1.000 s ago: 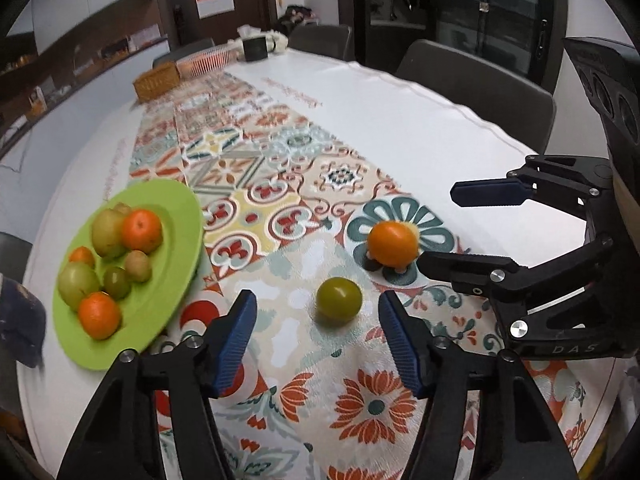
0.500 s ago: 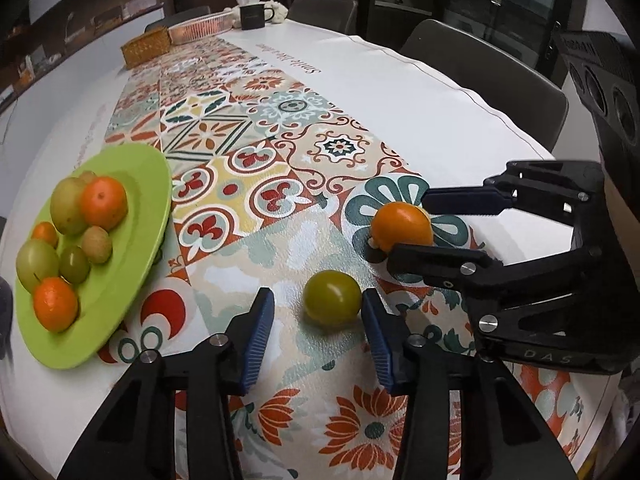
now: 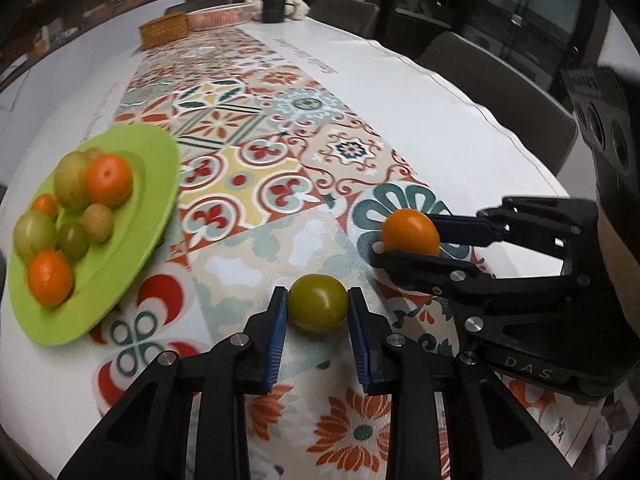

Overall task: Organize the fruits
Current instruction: 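Grasp the green tomato with the left gripper while the right grasps the orange, then carry the green tomato and orange over the green plate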

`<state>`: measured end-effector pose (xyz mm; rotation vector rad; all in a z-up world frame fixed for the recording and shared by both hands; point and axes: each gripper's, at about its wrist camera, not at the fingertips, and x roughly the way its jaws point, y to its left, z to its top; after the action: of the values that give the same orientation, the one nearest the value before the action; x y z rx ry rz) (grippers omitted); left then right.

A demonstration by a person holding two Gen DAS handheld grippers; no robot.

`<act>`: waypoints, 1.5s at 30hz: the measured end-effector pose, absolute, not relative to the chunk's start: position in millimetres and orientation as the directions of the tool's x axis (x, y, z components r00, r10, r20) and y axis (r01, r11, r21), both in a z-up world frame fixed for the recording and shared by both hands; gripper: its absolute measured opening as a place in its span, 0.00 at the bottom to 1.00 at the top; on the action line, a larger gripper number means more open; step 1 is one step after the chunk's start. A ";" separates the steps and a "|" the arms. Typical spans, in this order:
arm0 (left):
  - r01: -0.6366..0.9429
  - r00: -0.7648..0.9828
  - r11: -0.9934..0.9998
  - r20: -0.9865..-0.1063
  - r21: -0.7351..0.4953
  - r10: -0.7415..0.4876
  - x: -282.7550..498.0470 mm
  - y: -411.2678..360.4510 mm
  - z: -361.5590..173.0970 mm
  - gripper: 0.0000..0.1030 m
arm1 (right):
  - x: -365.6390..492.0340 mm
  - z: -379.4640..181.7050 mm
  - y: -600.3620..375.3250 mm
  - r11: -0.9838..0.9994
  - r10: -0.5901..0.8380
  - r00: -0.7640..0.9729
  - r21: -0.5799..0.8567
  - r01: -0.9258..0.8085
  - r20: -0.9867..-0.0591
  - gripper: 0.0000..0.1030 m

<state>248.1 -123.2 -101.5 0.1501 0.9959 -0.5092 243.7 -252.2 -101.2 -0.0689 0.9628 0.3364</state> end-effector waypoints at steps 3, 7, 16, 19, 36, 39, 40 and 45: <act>0.438 0.464 0.893 -0.824 -0.105 -0.324 240.7 -111.5 -94.7 0.29 | 238.5 -95.8 -249.8 0.949 0.252 0.538 0.095 -0.302 -0.804 0.32; 0.393 0.503 0.916 -0.813 -0.086 -0.292 226.0 -92.9 -84.4 0.29 | 227.5 -83.3 -242.2 0.950 0.254 0.572 0.091 -0.299 -0.780 0.32; 0.294 0.590 0.955 -0.777 -0.049 -0.221 195.4 -52.5 -58.2 0.29 | 202.4 -52.1 -215.3 0.936 0.308 0.624 0.113 -0.333 -0.718 0.33; 0.268 0.612 0.963 -0.765 -0.037 -0.200 190.6 -42.8 -49.2 0.29 | 197.5 -41.7 -206.5 0.931 0.324 0.637 0.116 -0.346 -0.699 0.33; 0.187 0.723 0.982 -0.674 -0.020 -0.151 176.5 -1.0 1.2 0.29 | 194.5 6.6 -169.8 0.911 0.378 0.700 0.110 -0.397 -0.606 0.33; 0.181 0.737 0.983 -0.660 -0.013 -0.144 178.1 3.4 7.1 0.29 | 197.0 12.7 -164.9 0.911 0.379 0.710 0.105 -0.398 -0.593 0.33; 0.179 0.742 0.984 -0.655 -0.009 -0.141 180.0 5.6 9.4 0.29 | 198.6 14.5 -163.4 0.911 0.380 0.714 0.103 -0.400 -0.589 0.33; 0.168 0.762 0.986 -0.635 0.006 -0.126 189.9 15.6 16.7 0.29 | 209.8 22.9 -152.8 0.911 0.379 0.726 0.094 -0.401 -0.574 0.33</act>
<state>189.9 15.6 16.8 0.0638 0.6862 -0.1601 209.8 -152.8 22.9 -0.0378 0.6241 0.4300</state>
